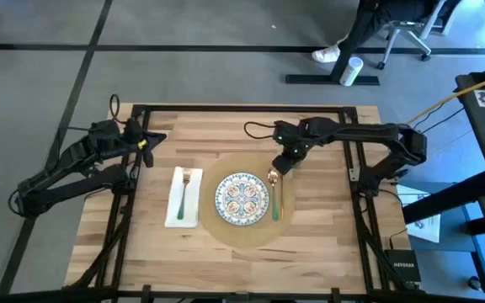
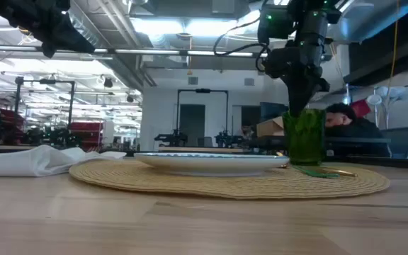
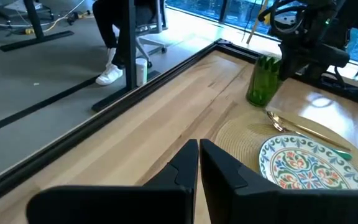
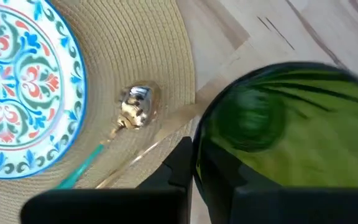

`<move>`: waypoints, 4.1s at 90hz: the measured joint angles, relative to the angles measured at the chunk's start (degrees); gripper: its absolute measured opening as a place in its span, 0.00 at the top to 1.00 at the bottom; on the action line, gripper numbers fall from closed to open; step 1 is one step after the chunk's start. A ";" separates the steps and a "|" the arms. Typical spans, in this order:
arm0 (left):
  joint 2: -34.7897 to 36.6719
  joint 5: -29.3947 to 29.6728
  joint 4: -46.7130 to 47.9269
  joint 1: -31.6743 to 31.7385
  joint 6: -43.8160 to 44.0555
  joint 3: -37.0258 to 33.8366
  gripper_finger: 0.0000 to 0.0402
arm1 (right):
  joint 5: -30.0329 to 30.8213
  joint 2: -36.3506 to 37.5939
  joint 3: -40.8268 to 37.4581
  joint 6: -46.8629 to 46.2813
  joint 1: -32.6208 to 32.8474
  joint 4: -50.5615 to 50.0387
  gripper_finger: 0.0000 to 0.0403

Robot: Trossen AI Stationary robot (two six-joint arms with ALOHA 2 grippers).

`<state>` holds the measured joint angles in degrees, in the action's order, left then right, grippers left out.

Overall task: Set table place
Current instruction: Adjust the green cup

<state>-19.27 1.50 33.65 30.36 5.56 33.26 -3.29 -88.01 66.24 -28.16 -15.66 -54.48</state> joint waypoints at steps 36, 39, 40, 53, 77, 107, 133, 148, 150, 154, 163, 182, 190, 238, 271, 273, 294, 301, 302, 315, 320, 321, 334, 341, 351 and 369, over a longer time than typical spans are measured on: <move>0.00 -0.01 0.00 0.01 -0.04 0.00 1.00 | 0.21 -0.02 0.37 0.35 -0.07 -2.24 0.98; 0.00 -0.01 0.00 0.01 -0.04 0.00 1.00 | 0.66 -0.01 0.39 0.41 -0.07 -2.64 0.98; 0.00 -0.01 0.00 0.01 -0.04 0.00 1.00 | 0.78 -0.01 0.39 0.44 -0.07 -2.79 0.98; 0.00 -0.01 0.00 0.01 -0.02 0.00 1.00 | 1.67 0.00 0.39 0.56 -0.11 -3.32 0.98; -0.02 -0.01 0.00 0.01 -0.02 0.00 1.00 | 2.83 0.00 0.39 0.07 -0.11 -3.26 0.98; 0.00 0.00 0.02 0.01 -0.02 0.00 1.00 | 3.69 0.04 0.39 -0.04 -0.11 -2.89 0.97; 0.00 0.01 0.00 0.01 -0.02 0.00 1.00 | 3.69 0.09 0.42 -0.09 -0.11 -2.64 0.83; 0.00 -0.01 0.00 -0.02 -0.02 0.00 1.00 | 5.12 0.11 0.42 -0.11 -0.11 -2.43 0.80; 0.00 -0.01 0.01 0.01 -0.02 0.00 1.00 | 5.30 0.11 0.43 -0.11 -0.11 -2.39 0.80; -0.02 -0.01 0.00 0.01 -0.02 0.00 1.00 | 5.31 0.11 0.44 -0.11 -0.11 -2.38 0.80; 0.00 -0.01 0.00 0.01 -0.01 0.00 1.00 | 5.81 0.11 0.74 -0.08 -0.11 -2.35 0.80; -0.01 0.00 0.00 -0.01 0.00 0.00 1.00 | 7.51 0.11 5.22 0.42 -0.11 -2.49 0.80; 0.00 -0.01 0.00 -0.02 -0.01 0.00 1.00 | 2.59 0.22 6.58 0.20 -0.11 -1.89 0.80; -0.02 -0.01 0.00 0.01 -0.04 -0.04 1.00 | 7.31 -7.40 2.56 -19.20 13.14 3.56 0.91; -0.02 -0.01 0.00 0.01 -0.02 -0.04 1.00 | 11.93 -12.78 2.54 -25.85 14.29 3.42 1.00; -0.01 -0.01 0.00 0.01 -0.02 -0.04 1.00 | 12.26 -12.88 2.54 -26.04 14.29 3.28 1.00; -0.02 -0.01 0.02 0.00 -0.02 -0.04 1.00 | 13.35 -14.01 2.54 -27.12 14.19 1.99 1.00; -0.02 -0.01 0.00 0.00 -0.02 -0.04 1.00 | 13.38 -14.70 2.54 -27.10 14.15 1.99 1.00; -0.01 -0.01 0.00 0.01 -0.02 -0.04 1.00 | 13.38 -14.84 2.54 -27.10 14.14 2.02 1.00; -0.02 -0.01 0.00 0.00 -0.02 -0.04 1.00 | 14.28 -16.20 2.54 -27.10 14.14 1.80 1.00; 0.00 -0.01 0.02 -0.01 -0.01 -0.04 1.00 | 14.39 -16.24 2.26 -27.10 14.14 1.97 1.00; 0.00 -0.01 0.01 -0.01 -0.01 -0.04 1.00 | 14.45 -16.23 2.14 -27.11 14.14 2.13 1.00; 0.00 -0.01 0.02 -0.01 0.00 -0.04 1.00 | 15.25 -16.20 -0.11 -28.51 14.14 2.55 1.00; -0.02 -0.01 0.02 0.01 0.00 -0.04 1.00 | 15.26 -16.07 -1.75 -28.70 14.14 4.21 1.00; -0.01 -0.01 0.01 -0.02 0.00 -0.04 1.00 | 14.12 -16.31 -3.04 -29.40 14.14 7.37 1.00; -0.02 -0.01 -0.02 0.00 0.00 -0.04 1.00 | 13.88 -16.22 -3.02 -29.46 14.14 8.90 1.00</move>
<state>-19.29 1.50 33.63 30.37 5.56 33.21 10.59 -104.22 63.22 -57.63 -1.52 -45.58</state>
